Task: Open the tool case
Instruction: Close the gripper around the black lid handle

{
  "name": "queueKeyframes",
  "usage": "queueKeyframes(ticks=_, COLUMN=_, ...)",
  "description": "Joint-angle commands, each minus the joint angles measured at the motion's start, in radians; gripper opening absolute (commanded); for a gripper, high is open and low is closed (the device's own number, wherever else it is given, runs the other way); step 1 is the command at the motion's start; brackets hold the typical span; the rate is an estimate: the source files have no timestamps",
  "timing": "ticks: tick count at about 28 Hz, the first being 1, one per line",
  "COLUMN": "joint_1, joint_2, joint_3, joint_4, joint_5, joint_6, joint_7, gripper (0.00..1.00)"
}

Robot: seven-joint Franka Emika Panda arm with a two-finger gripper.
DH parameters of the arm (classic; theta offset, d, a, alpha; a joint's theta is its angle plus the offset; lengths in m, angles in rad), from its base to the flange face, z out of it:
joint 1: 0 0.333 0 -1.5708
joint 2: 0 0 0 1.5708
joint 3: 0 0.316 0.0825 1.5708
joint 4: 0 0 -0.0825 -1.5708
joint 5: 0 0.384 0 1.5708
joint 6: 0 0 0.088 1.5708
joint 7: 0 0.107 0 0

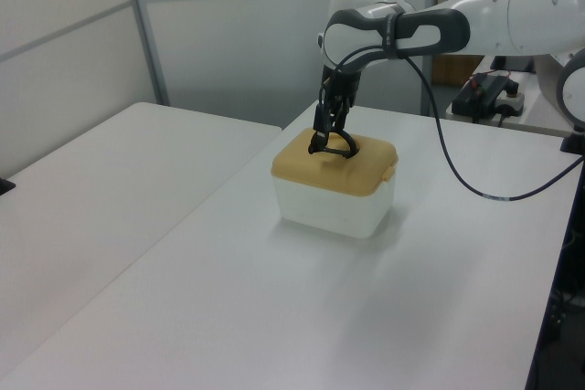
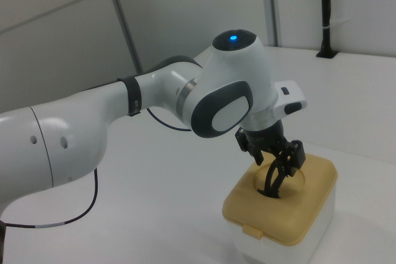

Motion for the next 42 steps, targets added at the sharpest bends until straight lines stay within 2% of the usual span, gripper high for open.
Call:
queueKeyframes(ticks=1, joint_1=0.003, joint_2=-0.015, joint_3=-0.003, joint_4=-0.032, joint_5=0.008, joint_6=0.012, joint_7=0.018, gripper=0.6)
queueKeyframes(ticks=5, joint_1=0.003, joint_2=-0.016, joint_3=-0.003, joint_4=-0.032, joint_5=0.008, joint_6=0.01, joint_7=0.018, gripper=0.4)
queueKeyframes(ticks=6, joint_1=0.003, joint_2=-0.018, joint_3=-0.003, joint_4=-0.032, joint_5=0.008, joint_6=0.009, joint_7=0.018, gripper=0.32)
queueKeyframes(ticks=18, joint_1=0.002, joint_2=-0.022, joint_3=-0.003, joint_4=-0.024, joint_5=0.005, joint_6=0.005, joint_7=0.017, gripper=0.27)
queueKeyframes(ticks=24, joint_1=0.002, joint_2=-0.024, joint_3=-0.003, joint_4=-0.022, joint_5=0.005, joint_6=-0.004, joint_7=0.015, gripper=0.0)
queueKeyframes(ticks=42, joint_1=0.003, joint_2=-0.033, joint_3=-0.003, joint_4=-0.012, joint_5=0.008, joint_6=-0.033, joint_7=0.015, gripper=0.0)
